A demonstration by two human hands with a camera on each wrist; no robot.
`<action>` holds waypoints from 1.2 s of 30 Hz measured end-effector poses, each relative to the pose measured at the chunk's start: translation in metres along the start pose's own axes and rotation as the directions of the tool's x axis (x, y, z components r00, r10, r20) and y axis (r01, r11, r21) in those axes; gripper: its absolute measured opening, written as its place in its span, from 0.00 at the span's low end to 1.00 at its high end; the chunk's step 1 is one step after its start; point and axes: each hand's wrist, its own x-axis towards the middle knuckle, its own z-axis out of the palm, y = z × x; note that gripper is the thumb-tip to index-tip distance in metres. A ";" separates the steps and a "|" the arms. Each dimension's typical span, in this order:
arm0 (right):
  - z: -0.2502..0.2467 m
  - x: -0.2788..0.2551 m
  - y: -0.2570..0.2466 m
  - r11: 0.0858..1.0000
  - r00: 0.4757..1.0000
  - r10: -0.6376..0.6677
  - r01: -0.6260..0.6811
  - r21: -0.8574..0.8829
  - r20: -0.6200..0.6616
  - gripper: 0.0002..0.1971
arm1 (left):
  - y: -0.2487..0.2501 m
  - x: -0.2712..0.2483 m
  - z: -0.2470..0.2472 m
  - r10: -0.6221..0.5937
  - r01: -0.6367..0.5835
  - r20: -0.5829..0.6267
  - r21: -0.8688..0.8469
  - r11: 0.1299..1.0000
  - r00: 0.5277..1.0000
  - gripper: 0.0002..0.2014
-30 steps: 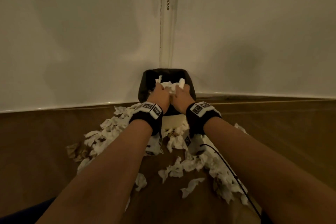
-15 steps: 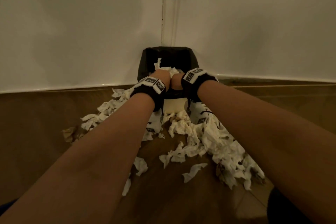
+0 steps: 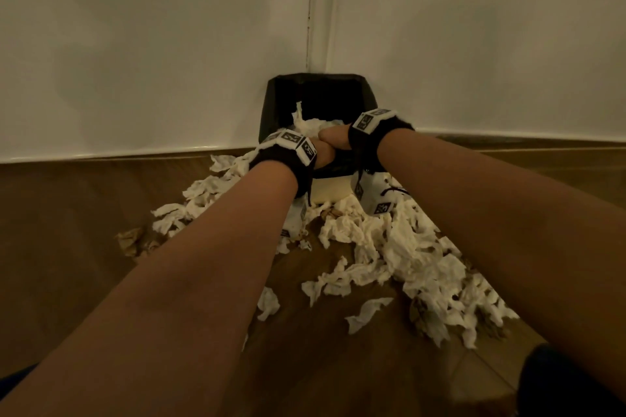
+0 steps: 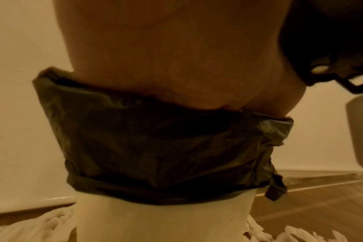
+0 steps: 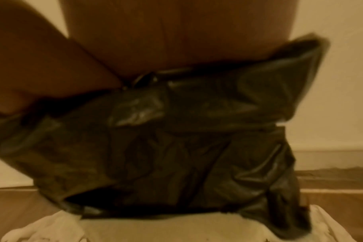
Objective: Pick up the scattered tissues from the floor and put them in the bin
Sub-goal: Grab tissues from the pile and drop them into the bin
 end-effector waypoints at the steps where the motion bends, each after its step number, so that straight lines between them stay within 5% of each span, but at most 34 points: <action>1: 0.002 -0.002 -0.001 0.997 1.000 0.007 -0.006 0.082 -0.018 0.23 | 0.003 -0.001 0.002 0.055 -0.055 0.003 -0.008 0.998 0.999 0.35; 5: 0.002 -0.008 0.006 0.992 0.989 0.051 -0.034 0.121 -0.140 0.26 | 0.014 -0.016 0.000 0.163 -0.167 -0.146 -0.019 0.986 0.976 0.21; 10: 0.003 -0.038 0.019 0.989 0.958 -0.108 0.130 0.067 -0.265 0.21 | 0.006 -0.054 0.008 0.211 -0.314 -0.523 -0.117 0.942 0.826 0.15; 14: 0.007 -0.062 0.032 0.967 0.865 -0.248 0.251 -0.051 -0.437 0.18 | -0.002 -0.087 0.021 0.172 -0.357 -0.693 -0.132 0.925 0.700 0.15; 17: 0.018 -0.081 0.050 0.962 0.764 -0.240 0.271 -0.039 -0.598 0.16 | -0.004 -0.110 0.035 0.185 -0.433 -0.735 -0.162 0.887 0.653 0.14; 21: 0.052 -0.105 0.078 0.961 0.775 -0.004 0.177 0.211 -0.632 0.14 | 0.003 -0.137 0.071 0.270 -0.501 -0.651 -0.196 0.843 0.709 0.11; 27: 0.131 -0.116 0.113 0.901 0.881 0.271 -0.089 0.425 -0.389 0.12 | 0.020 -0.144 0.142 0.370 -0.403 -0.248 -0.098 0.910 0.895 0.13; 31: 0.182 -0.119 0.128 0.858 0.880 0.372 -0.205 0.470 -0.295 0.12 | 0.029 -0.140 0.193 0.374 -0.374 0.006 -0.047 0.926 0.927 0.21; 36: 0.223 -0.121 0.149 0.834 0.874 0.437 -0.304 0.459 -0.215 0.12 | 0.045 -0.134 0.242 0.283 -0.247 0.108 -0.262 0.933 0.953 0.28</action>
